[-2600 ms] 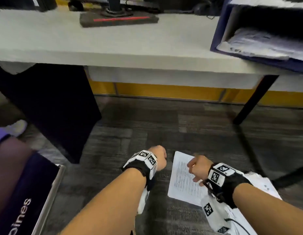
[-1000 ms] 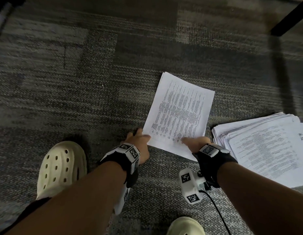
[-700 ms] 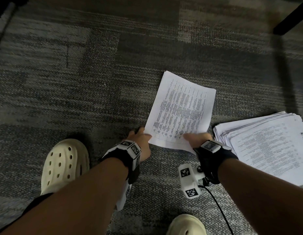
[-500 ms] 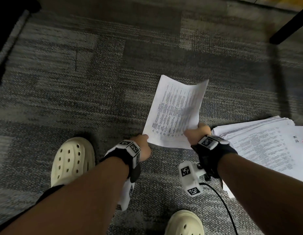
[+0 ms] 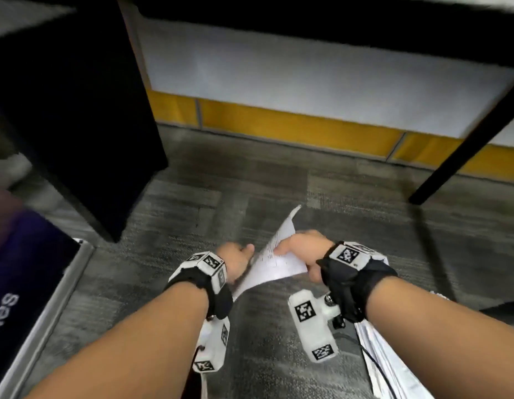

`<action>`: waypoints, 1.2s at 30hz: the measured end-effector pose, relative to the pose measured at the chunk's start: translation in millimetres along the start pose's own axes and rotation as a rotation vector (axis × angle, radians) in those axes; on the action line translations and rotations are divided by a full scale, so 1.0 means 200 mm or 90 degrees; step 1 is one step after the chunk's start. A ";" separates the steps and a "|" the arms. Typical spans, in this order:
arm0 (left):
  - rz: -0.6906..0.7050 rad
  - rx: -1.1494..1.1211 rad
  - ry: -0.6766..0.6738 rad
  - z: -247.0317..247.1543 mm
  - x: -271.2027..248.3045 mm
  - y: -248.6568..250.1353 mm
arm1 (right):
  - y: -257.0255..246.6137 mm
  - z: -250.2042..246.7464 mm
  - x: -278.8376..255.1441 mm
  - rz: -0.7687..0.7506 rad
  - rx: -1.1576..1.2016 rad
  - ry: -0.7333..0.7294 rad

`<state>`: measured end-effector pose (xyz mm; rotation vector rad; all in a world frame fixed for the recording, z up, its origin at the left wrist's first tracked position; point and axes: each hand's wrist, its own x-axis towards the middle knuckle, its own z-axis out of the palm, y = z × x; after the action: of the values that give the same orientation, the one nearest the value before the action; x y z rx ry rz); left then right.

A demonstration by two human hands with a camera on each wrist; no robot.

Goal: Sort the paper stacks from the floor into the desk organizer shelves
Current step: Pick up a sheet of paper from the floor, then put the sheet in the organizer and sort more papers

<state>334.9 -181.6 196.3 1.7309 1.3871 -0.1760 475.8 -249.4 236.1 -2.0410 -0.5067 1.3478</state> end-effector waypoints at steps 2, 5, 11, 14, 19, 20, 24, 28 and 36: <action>0.012 -0.003 0.001 -0.20 -0.20 0.08 | -0.16 0.01 -0.22 -0.054 -0.034 -0.016; 0.053 -0.041 0.018 -0.46 -0.52 0.15 | -0.38 0.03 -0.58 -0.139 -0.102 -0.008; 0.120 -0.029 0.082 -0.76 -1.07 0.17 | -0.66 0.05 -1.31 -0.322 -0.313 -0.036; 0.126 -0.063 0.077 -0.85 -1.33 0.16 | -0.75 0.04 -1.64 -0.411 -0.428 -0.003; 0.155 -0.106 0.055 -0.93 -1.61 0.17 | -0.81 0.00 -1.98 -0.532 -0.510 0.036; 0.160 -0.117 0.062 -0.94 -1.64 0.18 | -0.82 -0.01 -2.02 -0.563 -0.487 0.045; 0.182 -0.185 0.062 -1.00 -1.75 0.23 | -0.85 -0.13 -2.15 -0.671 -0.295 0.101; 0.223 -0.416 -0.020 -1.03 -1.75 0.31 | -0.83 -0.26 -2.10 -0.629 -0.140 0.138; 0.391 -0.608 0.245 -1.04 -1.61 0.54 | -0.74 -0.44 -1.94 -0.451 -0.173 0.200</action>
<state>226.5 -266.3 569.5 1.2797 0.8632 1.0370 404.9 -408.9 622.0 -1.9394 -1.1748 0.5495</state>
